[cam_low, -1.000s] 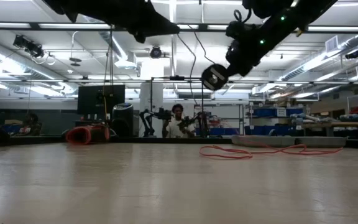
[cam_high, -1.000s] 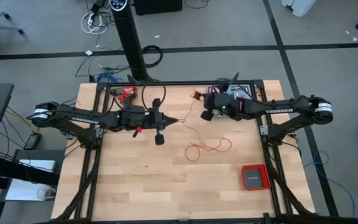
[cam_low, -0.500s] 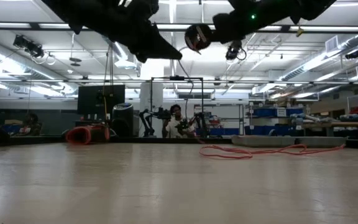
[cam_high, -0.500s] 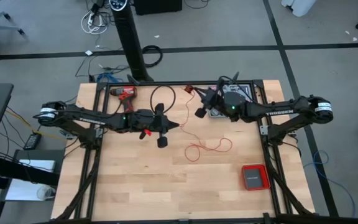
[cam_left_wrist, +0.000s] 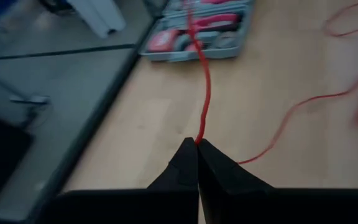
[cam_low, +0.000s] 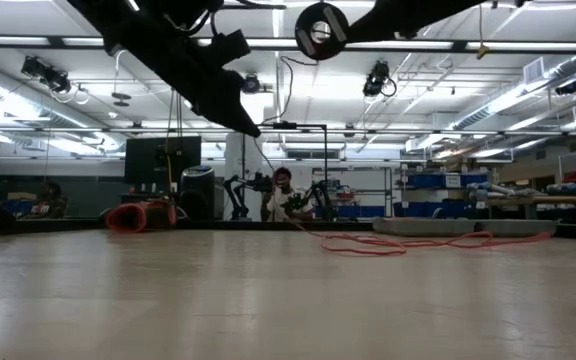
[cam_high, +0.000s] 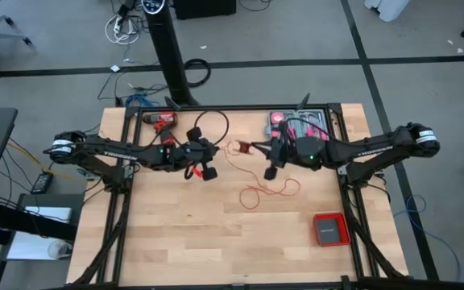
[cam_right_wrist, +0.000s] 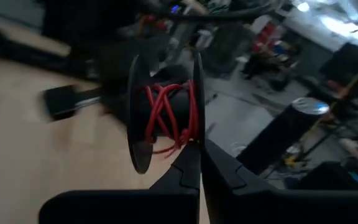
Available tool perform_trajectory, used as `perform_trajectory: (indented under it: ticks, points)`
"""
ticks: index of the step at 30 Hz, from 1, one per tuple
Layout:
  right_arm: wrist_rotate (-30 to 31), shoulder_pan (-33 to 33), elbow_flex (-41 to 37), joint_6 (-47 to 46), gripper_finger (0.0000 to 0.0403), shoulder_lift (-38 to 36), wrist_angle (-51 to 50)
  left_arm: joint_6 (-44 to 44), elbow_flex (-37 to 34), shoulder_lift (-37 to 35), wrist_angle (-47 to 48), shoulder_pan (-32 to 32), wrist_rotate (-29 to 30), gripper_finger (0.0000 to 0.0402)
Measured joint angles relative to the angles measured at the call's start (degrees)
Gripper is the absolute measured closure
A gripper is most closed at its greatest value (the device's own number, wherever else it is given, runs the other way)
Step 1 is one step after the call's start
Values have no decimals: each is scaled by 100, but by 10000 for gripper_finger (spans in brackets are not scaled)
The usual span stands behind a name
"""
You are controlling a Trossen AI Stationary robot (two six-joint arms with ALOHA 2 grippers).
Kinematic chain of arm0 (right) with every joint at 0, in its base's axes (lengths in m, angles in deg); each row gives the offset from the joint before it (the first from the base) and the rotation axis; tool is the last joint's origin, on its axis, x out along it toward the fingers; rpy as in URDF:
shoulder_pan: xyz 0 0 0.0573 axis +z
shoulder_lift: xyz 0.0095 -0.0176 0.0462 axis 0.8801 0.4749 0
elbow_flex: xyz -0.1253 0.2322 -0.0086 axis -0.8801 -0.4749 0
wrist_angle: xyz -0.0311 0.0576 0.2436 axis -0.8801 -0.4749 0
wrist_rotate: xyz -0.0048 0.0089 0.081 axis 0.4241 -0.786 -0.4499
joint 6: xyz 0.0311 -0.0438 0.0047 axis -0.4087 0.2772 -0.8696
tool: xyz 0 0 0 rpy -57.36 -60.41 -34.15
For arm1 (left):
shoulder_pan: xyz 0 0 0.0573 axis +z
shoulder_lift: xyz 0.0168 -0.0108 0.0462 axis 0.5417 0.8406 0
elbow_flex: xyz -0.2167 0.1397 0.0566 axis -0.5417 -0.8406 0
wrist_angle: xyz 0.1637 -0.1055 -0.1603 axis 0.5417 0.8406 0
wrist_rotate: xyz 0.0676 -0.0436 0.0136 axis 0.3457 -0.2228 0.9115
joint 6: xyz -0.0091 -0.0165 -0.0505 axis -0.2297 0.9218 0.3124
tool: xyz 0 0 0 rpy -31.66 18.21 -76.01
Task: Coil cords
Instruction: Uncoil the red wire from the black spool
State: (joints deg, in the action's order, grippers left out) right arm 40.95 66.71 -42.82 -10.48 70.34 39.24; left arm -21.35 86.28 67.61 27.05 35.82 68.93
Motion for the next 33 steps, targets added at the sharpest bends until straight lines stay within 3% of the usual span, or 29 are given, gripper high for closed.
perform_trajectory:
  ticks: [4,7,12,14,20,27,33]
  points:
    - [-442,224,2,-94,403,-111,-743,-276,0,-10,-16,-2,673,401]
    - [-510,295,2,-215,403,-119,-1595,-499,0,-137,-103,-3,766,401]
    - [122,153,0,-592,403,-87,-2762,-711,10,-514,-159,-81,553,401]
    - [482,20,0,-689,403,-82,-2963,-723,54,-664,-134,-125,243,401]
    - [1261,-602,0,-831,403,-82,-3036,-902,212,-881,-154,-328,-1510,401]
    - [2253,-1215,0,-850,403,-82,-2287,-874,267,-888,-104,-603,-3052,401]
    - [2377,-1519,0,-354,403,-82,-1032,-805,267,-887,67,-690,-3538,401]
